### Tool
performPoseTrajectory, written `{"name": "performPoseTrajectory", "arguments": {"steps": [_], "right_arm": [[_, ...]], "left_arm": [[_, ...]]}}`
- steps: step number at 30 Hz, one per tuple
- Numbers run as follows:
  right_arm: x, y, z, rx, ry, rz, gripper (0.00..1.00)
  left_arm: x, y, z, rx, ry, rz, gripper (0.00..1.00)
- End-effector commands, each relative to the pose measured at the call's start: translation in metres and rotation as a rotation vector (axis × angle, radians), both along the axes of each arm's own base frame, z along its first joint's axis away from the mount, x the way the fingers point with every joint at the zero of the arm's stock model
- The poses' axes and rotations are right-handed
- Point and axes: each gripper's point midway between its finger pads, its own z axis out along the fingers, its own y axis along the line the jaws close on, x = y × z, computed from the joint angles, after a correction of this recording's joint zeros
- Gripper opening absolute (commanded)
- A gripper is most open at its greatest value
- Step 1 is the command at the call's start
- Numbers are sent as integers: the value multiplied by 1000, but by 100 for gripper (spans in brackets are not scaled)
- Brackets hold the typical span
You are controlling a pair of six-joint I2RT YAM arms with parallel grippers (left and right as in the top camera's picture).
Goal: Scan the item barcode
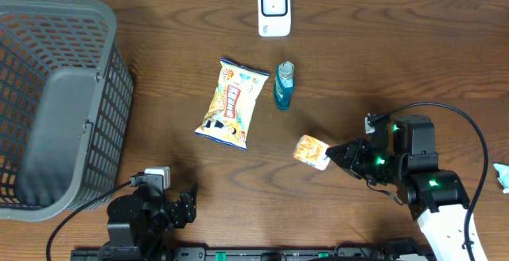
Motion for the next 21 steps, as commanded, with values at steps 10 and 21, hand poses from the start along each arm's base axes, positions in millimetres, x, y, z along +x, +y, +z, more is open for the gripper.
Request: {"name": "performPoseTrajectory", "arguments": {"steps": [10, 21], "right_arm": [[6, -19, -13, -49, 89, -167, 1], [15, -67, -54, -392, 89, -213, 80]], "left_arm": [[-2, -2, 0, -12, 7, -5, 80], [-2, -2, 0, -12, 7, -5, 80]]}}
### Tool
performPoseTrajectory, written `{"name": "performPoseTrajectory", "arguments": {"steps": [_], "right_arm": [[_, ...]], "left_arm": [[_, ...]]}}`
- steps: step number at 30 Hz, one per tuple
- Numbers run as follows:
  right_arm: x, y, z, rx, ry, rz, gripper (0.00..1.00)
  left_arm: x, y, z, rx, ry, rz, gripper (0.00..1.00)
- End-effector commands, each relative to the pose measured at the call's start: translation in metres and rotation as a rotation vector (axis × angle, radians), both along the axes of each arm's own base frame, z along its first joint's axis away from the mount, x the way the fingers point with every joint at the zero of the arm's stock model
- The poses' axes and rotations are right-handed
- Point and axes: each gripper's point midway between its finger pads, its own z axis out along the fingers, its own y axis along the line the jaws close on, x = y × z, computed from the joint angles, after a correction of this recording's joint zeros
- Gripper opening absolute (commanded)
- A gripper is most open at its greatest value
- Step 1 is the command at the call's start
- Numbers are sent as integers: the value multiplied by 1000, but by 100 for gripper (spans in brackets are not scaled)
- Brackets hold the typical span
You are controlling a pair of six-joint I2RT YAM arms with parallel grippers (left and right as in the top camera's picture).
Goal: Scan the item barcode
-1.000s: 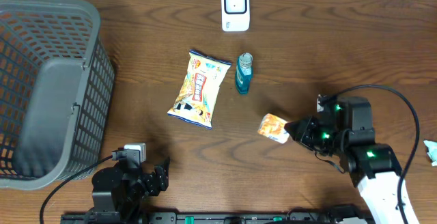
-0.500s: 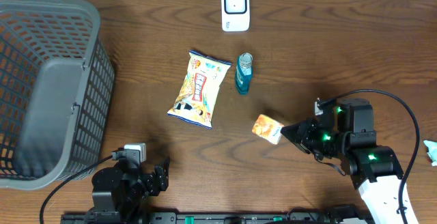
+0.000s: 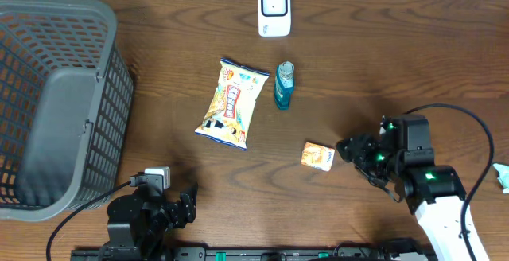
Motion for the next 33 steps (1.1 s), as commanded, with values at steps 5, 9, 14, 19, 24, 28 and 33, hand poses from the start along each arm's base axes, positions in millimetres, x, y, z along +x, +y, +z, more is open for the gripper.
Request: {"name": "performPoseTrajectory", "arguments": {"steps": [5, 9, 14, 19, 24, 28, 33], "right_arm": [[-1, -18, -59, -167, 166, 89, 61], [17, 2, -67, -93, 110, 202, 53], [21, 9, -77, -57, 124, 218, 54], [21, 15, -82, -32, 128, 256, 52], [22, 17, -83, -40, 116, 283, 52], [25, 19, -87, -41, 110, 292, 54], [24, 32, -94, 15, 124, 330, 50]], "left_arm": [[-2, -2, 0, -12, 7, -4, 80], [-2, -2, 0, -12, 7, -4, 81], [-2, -2, 0, -12, 7, -4, 81], [-2, -2, 0, -12, 7, -5, 81], [-2, -2, 0, -12, 7, -4, 80], [-2, -2, 0, -12, 7, -4, 80], [-2, -2, 0, -12, 7, -4, 80]]}}
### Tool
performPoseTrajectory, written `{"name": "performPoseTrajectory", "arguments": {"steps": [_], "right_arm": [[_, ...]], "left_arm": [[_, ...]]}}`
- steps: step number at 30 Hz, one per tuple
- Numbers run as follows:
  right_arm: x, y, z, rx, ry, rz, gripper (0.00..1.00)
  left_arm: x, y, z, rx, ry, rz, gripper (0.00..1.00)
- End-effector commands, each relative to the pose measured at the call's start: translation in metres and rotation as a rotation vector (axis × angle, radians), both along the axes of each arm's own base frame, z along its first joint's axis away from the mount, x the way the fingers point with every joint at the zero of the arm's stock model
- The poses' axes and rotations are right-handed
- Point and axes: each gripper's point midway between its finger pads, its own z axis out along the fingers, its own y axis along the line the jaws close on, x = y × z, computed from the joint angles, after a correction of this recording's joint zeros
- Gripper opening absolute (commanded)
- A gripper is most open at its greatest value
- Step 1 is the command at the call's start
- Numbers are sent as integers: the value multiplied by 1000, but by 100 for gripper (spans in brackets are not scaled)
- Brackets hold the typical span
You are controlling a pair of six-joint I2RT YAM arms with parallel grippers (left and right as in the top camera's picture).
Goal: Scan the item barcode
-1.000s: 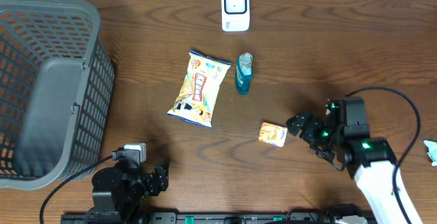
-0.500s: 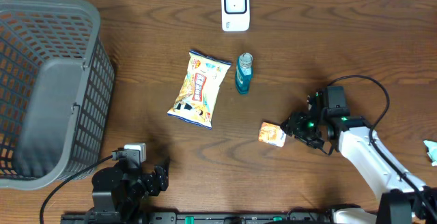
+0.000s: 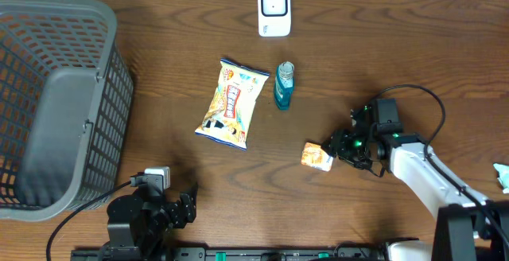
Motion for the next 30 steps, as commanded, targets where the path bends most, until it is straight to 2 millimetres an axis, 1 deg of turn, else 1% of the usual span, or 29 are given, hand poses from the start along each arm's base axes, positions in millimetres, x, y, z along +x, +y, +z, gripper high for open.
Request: {"name": "performPoseTrajectory", "arguments": {"steps": [1, 3, 6, 8, 9, 10, 12, 14, 15, 18, 21, 22, 24, 26, 28, 30], "right_arm": [[-8, 16, -7, 59, 37, 56, 49], [-11, 19, -13, 56, 56, 71, 46], [-16, 22, -25, 49, 91, 92, 32], [-21, 21, -35, 32, 125, 93, 17], [-22, 19, -40, 19, 139, 89, 5], [-23, 16, -46, 2, 151, 84, 1], [-23, 10, -54, -32, 162, 76, 1], [-21, 10, -55, -31, 157, 70, 1], [-19, 12, -51, -14, 150, 70, 1], [-13, 27, -24, 124, 124, 76, 1], [-8, 42, 18, 308, 69, 91, 1], [-8, 47, 36, 383, 47, 94, 1], [-10, 52, 63, 484, 30, 88, 1], [-13, 53, 82, 546, 37, 58, 1], [-21, 58, 99, 629, 94, 19, 1], [-30, 63, 110, 693, 156, -1, 1]], "left_arm": [[-2, -2, 0, -12, 7, -5, 80], [-2, -2, 0, -12, 7, -5, 80], [-2, -2, 0, -12, 7, -5, 81], [-2, -2, 0, -12, 7, -5, 80], [-2, -2, 0, -12, 7, -5, 80], [-2, -2, 0, -12, 7, -5, 81], [-2, -2, 0, -12, 7, -5, 80], [-2, -2, 0, -12, 7, -5, 81], [-2, -2, 0, -12, 7, -5, 81], [-2, -2, 0, -12, 7, -5, 80], [-2, -2, 0, -12, 7, -5, 80], [-2, -2, 0, -12, 7, -5, 80], [-2, -2, 0, -12, 7, -5, 80], [-2, -2, 0, -12, 7, -5, 80], [-2, -2, 0, -12, 7, -5, 80], [-2, -2, 0, -12, 7, -5, 80]]}}
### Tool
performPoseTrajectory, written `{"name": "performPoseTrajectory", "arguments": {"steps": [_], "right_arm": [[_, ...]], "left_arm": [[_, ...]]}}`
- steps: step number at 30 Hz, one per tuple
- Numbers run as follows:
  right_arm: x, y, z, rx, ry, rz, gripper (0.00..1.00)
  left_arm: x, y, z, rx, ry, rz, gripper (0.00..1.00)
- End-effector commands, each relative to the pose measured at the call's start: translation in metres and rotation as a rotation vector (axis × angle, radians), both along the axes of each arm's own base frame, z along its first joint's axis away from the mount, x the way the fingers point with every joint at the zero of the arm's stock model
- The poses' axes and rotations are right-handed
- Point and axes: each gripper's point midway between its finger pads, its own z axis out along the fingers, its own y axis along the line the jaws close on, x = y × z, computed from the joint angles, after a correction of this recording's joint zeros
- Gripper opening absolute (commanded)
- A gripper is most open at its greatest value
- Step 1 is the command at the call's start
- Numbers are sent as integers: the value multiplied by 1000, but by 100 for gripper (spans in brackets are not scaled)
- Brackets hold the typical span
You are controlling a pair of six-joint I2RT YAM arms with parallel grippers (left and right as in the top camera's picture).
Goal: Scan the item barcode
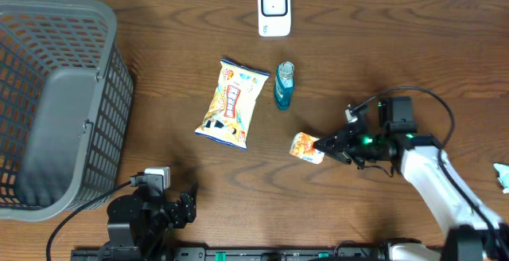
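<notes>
A small orange packet (303, 146) sits tilted at the table's middle right. My right gripper (320, 144) reaches in from the right and is shut on the packet's right edge. The white scanner (273, 9) stands at the far edge of the table, well beyond the packet. My left gripper (188, 200) rests at the near left edge, far from the packet. Its jaws are too small and dark to read.
A yellow snack bag (232, 103) and a blue bottle (284, 85) lie between the packet and the scanner. A grey mesh basket (56, 102) fills the left side. A pale teal scrap (503, 175) shows at the right edge.
My right gripper has closed on the packet's right edge. The packet now sits a little further left and tilted. The wrist has swung to lie level, pointing left. The left arm is unchanged.
At first my right gripper touched the packet's right end. Then the packet lay flat on the table with the gripper drawn back and apart from it. The gripper then stood at the packet again, and now it holds the packet, shifted left and tilted.
</notes>
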Motion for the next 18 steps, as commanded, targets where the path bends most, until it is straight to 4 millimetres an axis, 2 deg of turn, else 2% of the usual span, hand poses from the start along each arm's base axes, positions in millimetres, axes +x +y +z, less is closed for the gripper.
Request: {"name": "performPoseTrajectory", "arguments": {"steps": [1, 8, 13, 18], "right_arm": [[-18, 17, 36, 222, 150, -4, 1], [-55, 17, 32, 232, 386, -17, 1], [-68, 17, 31, 223, 405, 11, 1], [-72, 17, 31, 222, 418, 17, 1]], "left_arm": [[-2, -2, 0, -12, 7, -5, 81], [-2, -2, 0, -12, 7, -5, 80], [-2, -2, 0, -12, 7, -5, 81], [-2, -2, 0, -12, 7, -5, 80]]}}
